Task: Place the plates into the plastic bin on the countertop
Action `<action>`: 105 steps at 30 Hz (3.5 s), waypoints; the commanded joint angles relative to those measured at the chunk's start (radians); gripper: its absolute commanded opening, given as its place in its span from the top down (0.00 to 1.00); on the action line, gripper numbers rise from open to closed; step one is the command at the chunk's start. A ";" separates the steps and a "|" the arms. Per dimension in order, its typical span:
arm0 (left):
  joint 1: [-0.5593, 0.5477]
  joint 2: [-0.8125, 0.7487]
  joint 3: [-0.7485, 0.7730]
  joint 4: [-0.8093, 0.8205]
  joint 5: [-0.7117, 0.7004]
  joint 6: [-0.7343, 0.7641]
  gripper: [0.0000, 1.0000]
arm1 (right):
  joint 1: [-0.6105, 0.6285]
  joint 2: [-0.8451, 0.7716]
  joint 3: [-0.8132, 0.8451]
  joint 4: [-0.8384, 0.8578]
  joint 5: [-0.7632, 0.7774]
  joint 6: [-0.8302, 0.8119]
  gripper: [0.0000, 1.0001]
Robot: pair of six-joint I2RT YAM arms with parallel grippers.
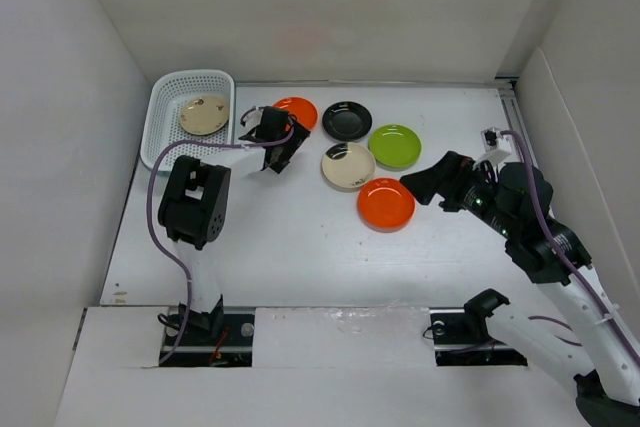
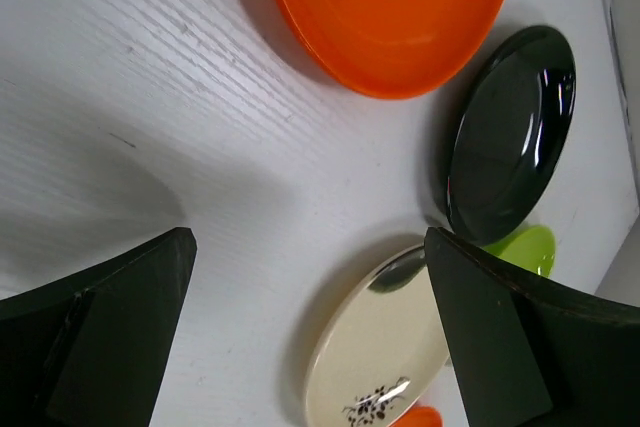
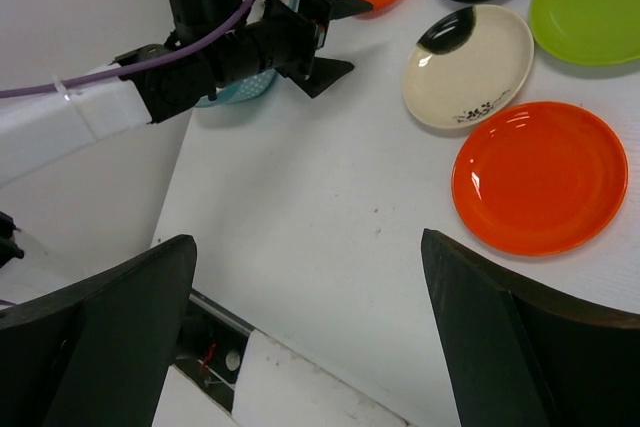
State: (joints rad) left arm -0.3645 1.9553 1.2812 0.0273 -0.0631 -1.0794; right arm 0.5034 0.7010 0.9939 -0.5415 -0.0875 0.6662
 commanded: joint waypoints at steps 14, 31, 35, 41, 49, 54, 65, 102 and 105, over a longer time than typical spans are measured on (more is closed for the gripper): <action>0.036 0.194 0.257 -0.144 -0.184 -0.258 0.06 | -0.006 -0.011 0.011 0.055 -0.031 -0.024 0.00; 0.065 0.301 0.317 -0.261 -0.103 -0.340 0.85 | -0.016 -0.020 0.020 0.044 -0.027 -0.033 0.00; 0.087 0.312 0.317 -0.260 -0.058 -0.340 1.00 | -0.016 -0.020 0.029 0.026 -0.027 -0.033 0.00; 0.087 0.251 0.362 -0.240 -0.063 -0.288 1.00 | -0.016 -0.049 0.038 0.008 -0.006 -0.042 0.00; 0.098 0.106 0.582 -0.228 -0.092 -0.061 1.00 | -0.016 -0.049 0.038 0.008 -0.015 -0.042 0.00; 0.163 0.087 0.767 -0.490 -0.186 -0.003 1.00 | -0.016 -0.049 0.038 0.008 -0.024 -0.042 0.00; 0.522 -0.091 0.371 -0.352 0.008 0.009 1.00 | -0.016 -0.031 0.038 0.035 -0.053 -0.042 0.00; 0.250 -0.259 0.264 -0.147 0.319 0.420 0.00 | -0.016 0.035 0.069 -0.015 0.029 -0.033 0.00; 0.095 -0.276 0.048 -0.017 0.332 0.409 0.00 | -0.016 0.104 0.121 -0.078 0.083 -0.033 0.00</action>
State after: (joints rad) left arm -0.1619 1.6558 1.4975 -0.0643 0.1738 -0.7139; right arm 0.4957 0.7559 1.0424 -0.5854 -0.0795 0.6430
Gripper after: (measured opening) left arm 0.993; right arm 0.999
